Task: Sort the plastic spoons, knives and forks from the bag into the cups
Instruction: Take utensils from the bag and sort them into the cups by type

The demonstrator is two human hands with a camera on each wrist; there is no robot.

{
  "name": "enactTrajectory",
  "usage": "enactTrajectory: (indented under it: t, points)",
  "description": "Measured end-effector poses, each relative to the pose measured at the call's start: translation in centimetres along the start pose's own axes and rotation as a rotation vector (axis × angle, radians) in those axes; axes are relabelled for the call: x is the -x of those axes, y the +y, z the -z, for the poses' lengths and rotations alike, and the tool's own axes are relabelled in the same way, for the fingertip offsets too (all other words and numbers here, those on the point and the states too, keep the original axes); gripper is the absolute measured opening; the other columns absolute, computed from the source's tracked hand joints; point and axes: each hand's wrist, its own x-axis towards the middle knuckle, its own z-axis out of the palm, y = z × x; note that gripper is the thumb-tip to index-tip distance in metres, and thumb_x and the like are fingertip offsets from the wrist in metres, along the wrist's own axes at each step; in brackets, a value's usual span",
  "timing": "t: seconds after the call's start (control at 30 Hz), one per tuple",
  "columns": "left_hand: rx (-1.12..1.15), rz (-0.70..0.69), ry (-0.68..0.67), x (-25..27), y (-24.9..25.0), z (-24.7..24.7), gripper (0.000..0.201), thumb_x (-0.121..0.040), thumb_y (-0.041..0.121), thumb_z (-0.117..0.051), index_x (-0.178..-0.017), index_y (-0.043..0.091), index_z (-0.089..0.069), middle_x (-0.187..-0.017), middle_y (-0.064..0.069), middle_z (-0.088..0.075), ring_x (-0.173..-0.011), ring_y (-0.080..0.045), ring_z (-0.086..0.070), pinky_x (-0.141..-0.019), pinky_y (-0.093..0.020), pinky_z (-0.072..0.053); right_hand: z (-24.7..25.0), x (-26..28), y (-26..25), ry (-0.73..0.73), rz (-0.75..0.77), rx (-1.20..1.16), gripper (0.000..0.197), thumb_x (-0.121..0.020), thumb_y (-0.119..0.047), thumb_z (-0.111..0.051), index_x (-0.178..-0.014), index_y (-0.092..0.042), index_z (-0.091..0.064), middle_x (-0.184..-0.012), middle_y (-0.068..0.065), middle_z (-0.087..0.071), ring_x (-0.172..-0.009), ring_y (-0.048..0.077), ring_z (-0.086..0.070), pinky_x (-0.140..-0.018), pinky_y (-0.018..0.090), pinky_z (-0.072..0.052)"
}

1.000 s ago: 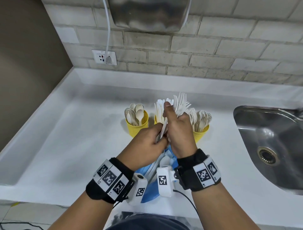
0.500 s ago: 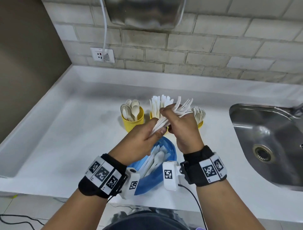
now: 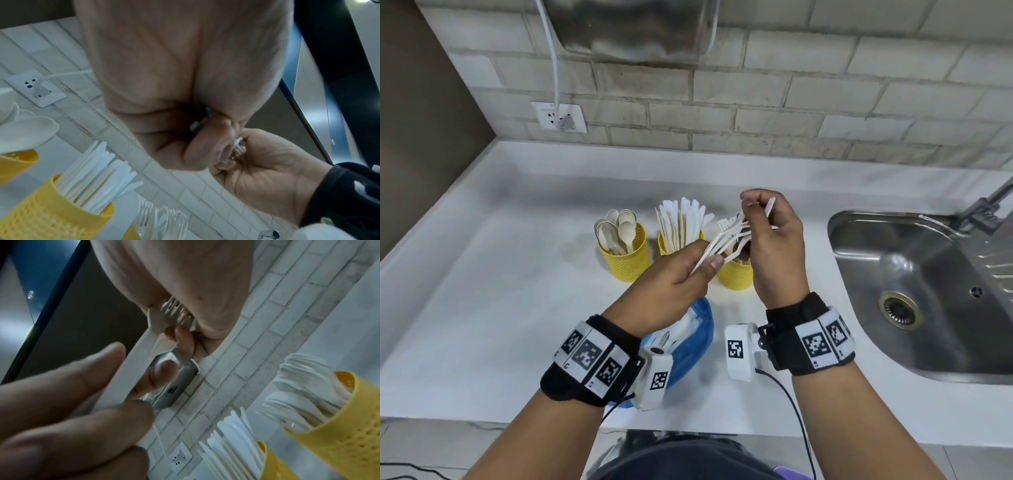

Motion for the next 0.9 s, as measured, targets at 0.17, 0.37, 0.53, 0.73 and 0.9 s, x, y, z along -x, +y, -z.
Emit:
enactTrajectory:
  t: [0.17, 0.37, 0.53, 0.73, 0.9]
  points:
    - [0.032, -0.005, 0.024, -0.7, -0.4, -1.3, 0.019, -0.108, 0.04, -0.044, -0.113, 0.024, -0.053, -0.068, -0.003, -0.048, -0.057, -0.011, -0.04, -0.05, -0.017, -0.035, 1.5, -0.7, -0.3, -0.174, 0.034, 0.138, 0.007, -0.09, -0.026, -0.061, -0.097, -0.025, -0.064, -0.083, -0.014, -0.061, -0.072, 0.02, -0.057, -0.072, 0.038, -0.044]
    - [0.091, -0.023, 0.043, -1.3, -1.0, -1.9, 0.012, -0.11, 0.034, -0.042, -0.114, 0.035, -0.053, -0.063, 0.011, -0.041, -0.053, -0.012, -0.033, -0.048, -0.018, -0.03, 3.9, -0.8, -0.4, -0.273, -0.176, 0.047, 0.065, -0.073, -0.056, -0.076, -0.125, -0.023, -0.058, -0.096, 0.008, -0.056, -0.056, 0.023, -0.052, -0.053, 0.032, -0.042]
    - [0.025, -0.027, 0.011, -2.2, -1.1, -3.0, 0.014, -0.11, 0.033, -0.041, -0.121, 0.03, -0.049, -0.063, 0.009, -0.04, -0.054, -0.013, -0.034, -0.053, -0.031, -0.034, 5.0, 0.2, 0.7, -0.344, -0.296, -0.038, 0.03, -0.091, -0.036, -0.077, -0.09, -0.008, -0.065, -0.065, 0.01, -0.03, -0.047, 0.017, -0.023, -0.045, 0.024, -0.019]
    - [0.179, 0.124, -0.251, -2.7, -0.9, -3.2, 0.025, -0.111, 0.035, -0.04, -0.132, 0.037, -0.052, -0.071, -0.003, -0.035, -0.055, -0.013, -0.026, -0.046, -0.024, -0.022, 6.1, 0.7, 1.9, -0.275, -0.375, -0.138, 0.011, -0.091, -0.01, -0.075, -0.086, -0.01, -0.066, -0.069, 0.012, -0.048, -0.043, 0.014, -0.031, -0.044, 0.023, -0.02]
    - [0.241, 0.203, -0.318, -3.7, -2.0, -3.0, 0.025, -0.109, 0.037, -0.045, -0.119, 0.021, -0.061, -0.073, -0.004, -0.046, -0.054, -0.013, -0.033, -0.046, -0.024, -0.028, 6.9, 0.5, 2.2, -0.247, -0.305, -0.127, 0.012, -0.09, -0.005, -0.075, -0.081, -0.011, -0.071, -0.071, 0.015, -0.063, -0.044, 0.019, -0.042, -0.043, 0.024, -0.036]
